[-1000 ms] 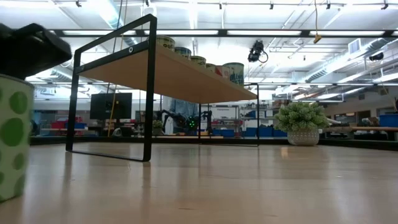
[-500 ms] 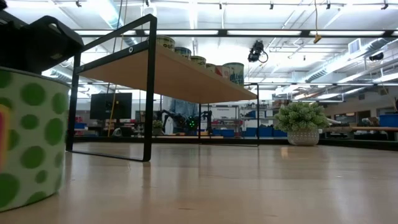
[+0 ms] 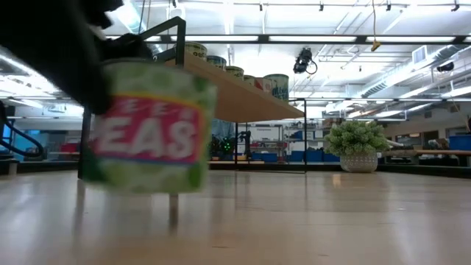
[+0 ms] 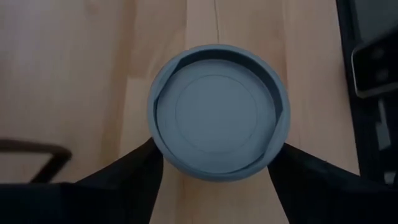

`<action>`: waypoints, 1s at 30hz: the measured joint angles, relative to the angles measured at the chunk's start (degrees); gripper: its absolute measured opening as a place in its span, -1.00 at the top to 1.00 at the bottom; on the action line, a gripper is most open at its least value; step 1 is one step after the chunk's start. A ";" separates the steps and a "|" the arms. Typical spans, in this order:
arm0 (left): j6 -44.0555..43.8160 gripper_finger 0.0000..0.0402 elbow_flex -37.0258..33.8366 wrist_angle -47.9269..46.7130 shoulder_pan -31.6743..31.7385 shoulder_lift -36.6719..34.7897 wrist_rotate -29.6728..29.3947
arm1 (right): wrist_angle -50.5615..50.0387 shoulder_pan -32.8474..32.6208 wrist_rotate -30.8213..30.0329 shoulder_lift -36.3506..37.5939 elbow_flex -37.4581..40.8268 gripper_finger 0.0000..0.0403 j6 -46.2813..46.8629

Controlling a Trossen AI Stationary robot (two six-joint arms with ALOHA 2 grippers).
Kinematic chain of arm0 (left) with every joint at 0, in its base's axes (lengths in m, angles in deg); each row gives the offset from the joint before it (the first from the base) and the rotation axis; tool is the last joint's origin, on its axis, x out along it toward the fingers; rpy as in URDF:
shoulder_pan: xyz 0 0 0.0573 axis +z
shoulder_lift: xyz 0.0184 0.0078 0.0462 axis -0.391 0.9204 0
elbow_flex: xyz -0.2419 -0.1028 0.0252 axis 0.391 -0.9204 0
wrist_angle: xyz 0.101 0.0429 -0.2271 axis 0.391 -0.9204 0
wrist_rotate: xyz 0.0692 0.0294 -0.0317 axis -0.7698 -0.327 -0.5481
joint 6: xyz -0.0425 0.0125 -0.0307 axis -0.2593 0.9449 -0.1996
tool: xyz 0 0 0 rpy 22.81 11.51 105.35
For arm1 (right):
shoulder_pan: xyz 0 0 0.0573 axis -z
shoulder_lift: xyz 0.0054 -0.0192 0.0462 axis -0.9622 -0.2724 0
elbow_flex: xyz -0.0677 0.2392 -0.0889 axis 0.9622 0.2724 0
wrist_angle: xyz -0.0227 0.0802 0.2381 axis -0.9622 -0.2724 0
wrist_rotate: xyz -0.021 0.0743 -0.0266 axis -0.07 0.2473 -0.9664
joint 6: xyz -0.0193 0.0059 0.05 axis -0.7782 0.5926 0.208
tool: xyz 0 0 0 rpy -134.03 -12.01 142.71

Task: Pick and place cans onto a shelf
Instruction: Put the canned peas on the shelf

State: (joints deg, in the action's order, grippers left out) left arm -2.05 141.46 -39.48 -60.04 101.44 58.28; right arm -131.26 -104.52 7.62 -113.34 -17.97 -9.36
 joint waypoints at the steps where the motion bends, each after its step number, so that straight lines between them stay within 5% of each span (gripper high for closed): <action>1: 0.00 -0.36 0.00 0.62 0.33 0.00 -0.16 | -1.51 -0.02 0.00 0.46 0.00 -0.85 1.14; 11: 1.79 -0.31 0.00 3.09 3.59 -0.02 -0.33 | -0.39 -1.63 1.74 1.87 5.27 -0.85 1.98; 23: 2.11 -0.31 -0.04 4.10 4.99 1.90 1.40 | 27.02 -2.40 7.45 1.77 26.18 -0.85 1.79; 30: 2.91 -0.31 -0.04 4.23 4.93 1.90 2.69 | 44.63 -2.64 9.40 1.79 33.75 -0.85 -8.08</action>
State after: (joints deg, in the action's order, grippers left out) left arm 0.86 141.42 -35.25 -55.11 103.34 60.97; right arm -86.63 -107.16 17.02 -111.55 15.78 -17.43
